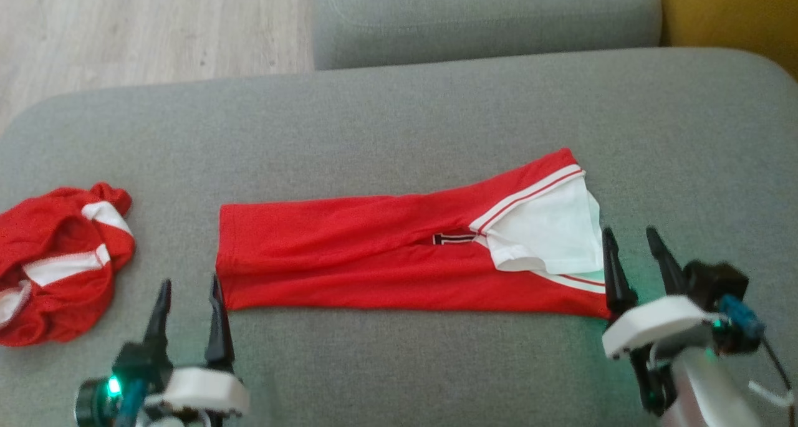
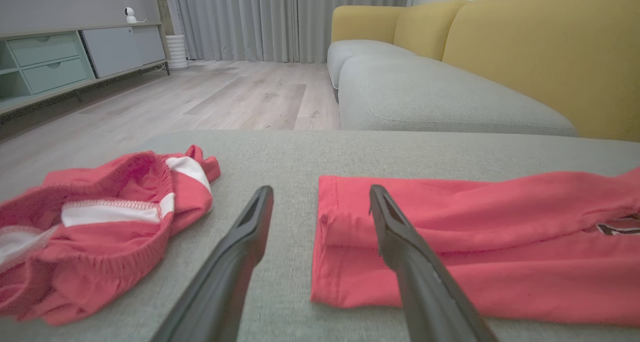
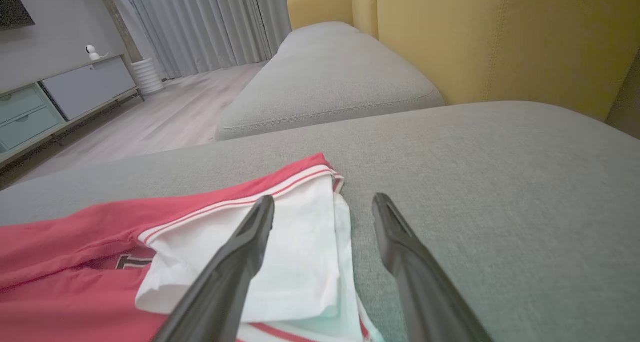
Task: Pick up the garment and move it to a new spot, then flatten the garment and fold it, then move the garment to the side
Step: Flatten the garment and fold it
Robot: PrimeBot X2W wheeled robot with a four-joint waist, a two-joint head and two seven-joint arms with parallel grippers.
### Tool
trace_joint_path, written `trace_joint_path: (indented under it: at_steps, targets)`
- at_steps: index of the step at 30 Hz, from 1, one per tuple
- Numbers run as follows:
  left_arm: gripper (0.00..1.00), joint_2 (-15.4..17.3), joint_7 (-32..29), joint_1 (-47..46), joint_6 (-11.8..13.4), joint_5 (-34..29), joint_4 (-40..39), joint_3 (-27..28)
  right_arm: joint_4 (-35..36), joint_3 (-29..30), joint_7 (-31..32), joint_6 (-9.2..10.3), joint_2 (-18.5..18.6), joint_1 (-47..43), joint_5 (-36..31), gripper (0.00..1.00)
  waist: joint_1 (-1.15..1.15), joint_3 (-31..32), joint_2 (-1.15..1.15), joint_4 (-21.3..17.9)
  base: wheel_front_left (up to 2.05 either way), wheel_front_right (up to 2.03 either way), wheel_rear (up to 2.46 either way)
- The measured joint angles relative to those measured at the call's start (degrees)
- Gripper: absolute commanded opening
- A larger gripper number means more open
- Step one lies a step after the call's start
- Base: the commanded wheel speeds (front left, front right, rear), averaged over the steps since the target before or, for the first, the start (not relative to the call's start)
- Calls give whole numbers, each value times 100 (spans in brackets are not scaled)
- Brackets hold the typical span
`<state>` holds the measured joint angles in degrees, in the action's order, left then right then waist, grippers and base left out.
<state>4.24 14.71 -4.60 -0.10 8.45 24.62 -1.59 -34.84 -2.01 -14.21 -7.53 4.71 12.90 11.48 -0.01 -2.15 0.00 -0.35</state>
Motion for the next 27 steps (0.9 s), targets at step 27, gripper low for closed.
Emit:
trace_joint_path:
  at_steps: [27]
  targets:
    - [100, -159, 0, -229, -185, 71, 103, -303, -1942, 445, 326, 0, -101, 1261, -502, 100, 1, -850, 0, 385, 0, 0, 0]
